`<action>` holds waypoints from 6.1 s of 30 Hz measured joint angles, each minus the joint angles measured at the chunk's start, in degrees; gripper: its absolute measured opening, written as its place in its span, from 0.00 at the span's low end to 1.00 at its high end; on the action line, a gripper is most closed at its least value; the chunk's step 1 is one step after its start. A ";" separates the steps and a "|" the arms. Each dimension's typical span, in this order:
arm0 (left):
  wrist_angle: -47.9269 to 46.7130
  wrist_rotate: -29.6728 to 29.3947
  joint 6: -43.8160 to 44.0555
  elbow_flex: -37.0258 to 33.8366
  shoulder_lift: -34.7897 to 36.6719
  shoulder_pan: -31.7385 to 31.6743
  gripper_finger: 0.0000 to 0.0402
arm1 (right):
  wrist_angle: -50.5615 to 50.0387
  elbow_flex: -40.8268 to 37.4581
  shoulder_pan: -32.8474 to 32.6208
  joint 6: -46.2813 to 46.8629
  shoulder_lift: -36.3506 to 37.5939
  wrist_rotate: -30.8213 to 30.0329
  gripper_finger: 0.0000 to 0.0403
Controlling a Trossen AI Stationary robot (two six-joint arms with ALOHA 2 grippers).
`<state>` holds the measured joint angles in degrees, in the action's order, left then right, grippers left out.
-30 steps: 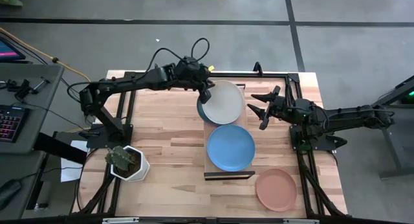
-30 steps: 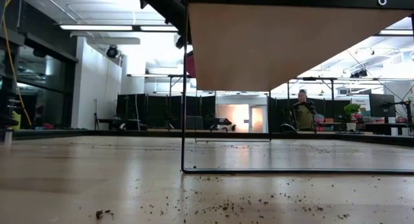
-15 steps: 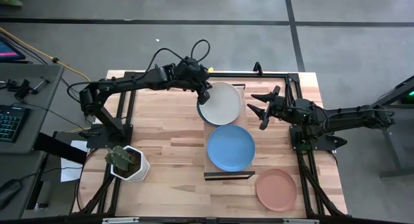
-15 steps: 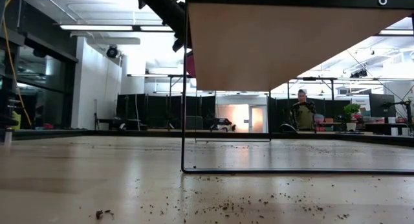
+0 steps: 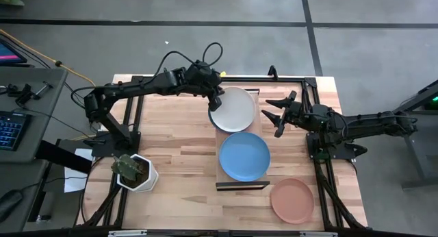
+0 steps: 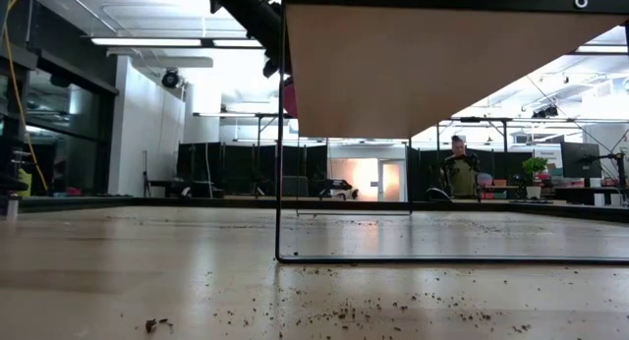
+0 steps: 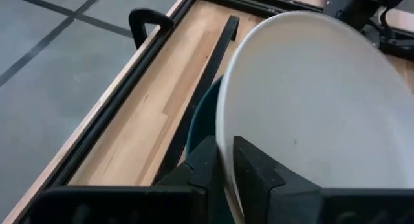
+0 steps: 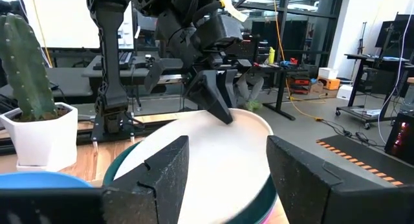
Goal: Place and stack plates onto a shelf
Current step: Stack the white plate on top of the green plate, then stack the light orange plate on top of the blue plate
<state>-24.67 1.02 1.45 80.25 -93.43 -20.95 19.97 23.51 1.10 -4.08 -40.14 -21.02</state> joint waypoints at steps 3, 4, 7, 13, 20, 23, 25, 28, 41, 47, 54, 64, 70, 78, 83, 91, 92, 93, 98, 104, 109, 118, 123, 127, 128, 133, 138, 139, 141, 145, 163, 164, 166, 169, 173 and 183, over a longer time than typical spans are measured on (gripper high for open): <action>0.02 0.00 -0.06 0.00 0.00 0.06 0.15 | 0.00 0.00 0.00 0.05 -0.02 0.00 0.49; 0.06 0.00 -0.08 0.00 0.00 0.07 0.17 | 0.00 0.00 0.00 0.17 -0.02 0.00 0.49; 0.07 0.00 -0.16 -0.03 0.25 0.07 0.23 | 0.00 0.00 0.00 0.16 -0.02 0.00 0.49; 0.70 0.24 -0.65 -0.04 3.10 0.07 0.33 | -0.02 0.00 0.00 0.15 -0.02 0.00 0.49; -0.82 0.26 -3.67 -0.40 10.19 0.09 0.36 | -0.25 0.00 -0.02 0.62 -0.02 0.00 0.49; 3.76 0.24 -4.35 -5.85 14.54 1.02 0.36 | -0.76 0.00 -0.02 1.37 -0.02 0.00 0.49; 10.03 0.46 -4.47 -12.40 17.88 1.55 0.36 | -1.00 0.00 -0.02 2.15 -0.02 0.05 0.49; 22.87 0.51 -3.24 -24.48 23.59 2.09 0.36 | -1.52 0.00 -0.02 2.78 0.02 0.10 0.49; 54.25 4.72 0.92 -51.21 39.72 2.61 0.36 | -4.06 2.09 -0.81 9.24 1.54 1.14 0.49; 53.78 4.80 0.64 -53.37 40.78 3.54 0.36 | -33.95 17.81 -6.45 21.71 2.92 9.37 0.49; 51.12 4.48 -0.54 -53.37 40.73 3.54 0.36 | -68.49 33.63 -19.08 46.03 -6.31 9.70 0.49; 51.16 4.44 -0.22 -53.37 40.76 3.54 0.36 | -78.09 24.15 -32.61 76.30 -18.75 20.03 0.49; 49.40 4.42 -1.11 -53.37 40.72 3.54 0.36 | -65.78 12.80 -34.53 84.06 -24.09 32.31 0.49; 49.45 4.39 -1.70 -53.37 40.72 3.54 0.36 | -59.84 8.57 -34.66 83.94 -26.66 32.53 0.49; 49.45 4.37 -1.70 -53.37 40.72 3.54 0.36 | -59.50 9.27 -34.64 81.70 -26.64 33.10 0.49; 49.38 4.35 -1.70 -53.37 40.72 3.54 0.36 | -62.46 14.83 -34.96 78.68 -25.69 34.81 0.49; 49.38 4.35 -1.68 -53.37 40.72 3.54 0.36 | -62.44 15.69 -35.46 78.88 -25.66 34.80 0.49; 49.36 4.35 -1.68 -53.37 40.72 3.54 0.36 | -62.09 16.32 -36.30 79.64 -25.69 34.79 0.49; 49.27 4.35 -1.68 -53.37 40.72 3.54 0.36 | -60.60 17.15 -43.77 84.35 -25.82 34.10 0.49; 48.84 4.35 -1.68 -53.35 40.72 3.54 0.36 | -61.10 13.23 -52.37 87.41 -25.94 28.89 0.49; 48.84 4.35 -1.68 -53.35 40.72 3.54 0.36 | -61.47 10.06 -54.18 89.13 -25.97 28.00 0.49; 48.60 4.35 -1.68 -53.33 40.72 3.53 0.36 | -60.83 6.23 -54.14 89.11 -25.99 27.08 0.49; 48.39 4.35 -1.68 -53.33 40.72 3.52 0.36 | -60.92 6.19 -54.14 89.08 -25.99 25.46 0.49; 48.38 4.35 -1.68 -53.33 40.72 3.54 0.36 | -60.86 6.19 -54.14 89.11 -26.67 21.76 0.49; 48.29 4.35 -1.68 -53.33 40.72 3.54 0.36 | -60.75 6.16 -54.14 89.13 -27.02 21.01 0.49; 47.92 4.35 -1.67 -53.33 40.72 3.53 0.36 | -59.06 6.16 -54.14 88.94 -29.42 21.03 0.49; 47.96 4.35 -1.68 -53.33 40.72 3.52 0.36 | -58.83 6.15 -54.14 87.82 -32.01 23.20 0.49; 47.96 4.35 -1.68 -53.33 40.72 3.52 0.36 | -58.84 6.18 -54.14 87.82 -32.42 23.28 0.48; 47.98 4.35 -1.68 -53.33 40.72 3.54 0.36 | -59.00 6.33 -54.13 87.82 -33.13 23.34 0.42; 48.00 4.35 -1.68 -53.33 40.72 3.52 0.36 | -59.18 6.34 -54.14 87.62 -33.53 23.50 0.22; 48.34 4.35 -1.72 -53.33 40.72 3.53 0.36 | -60.05 8.19 -54.13 85.50 -20.40 24.82 0.00; 48.36 4.35 -1.95 -53.33 40.72 3.52 0.36 | -60.02 9.01 -54.03 85.14 -19.08 23.84 0.00; 48.36 4.35 -2.22 -53.33 40.72 3.52 0.36 | -59.65 10.92 -53.82 85.03 -16.60 21.38 0.00; 48.33 4.35 -2.32 -53.33 40.72 3.52 0.36 | -59.65 14.73 -53.43 84.37 -13.63 15.77 0.00; 48.34 4.35 -2.36 -53.33 40.72 3.52 0.36 | -59.32 22.16 -52.51 81.72 -11.59 9.59 0.00; 48.57 4.35 -2.14 -53.33 40.72 3.53 0.36 | -69.68 43.19 -46.96 60.34 -16.17 -17.01 0.00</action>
<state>23.90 5.37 -0.69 26.92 -52.71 -17.42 -49.72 66.70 -45.86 56.26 -56.31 -38.03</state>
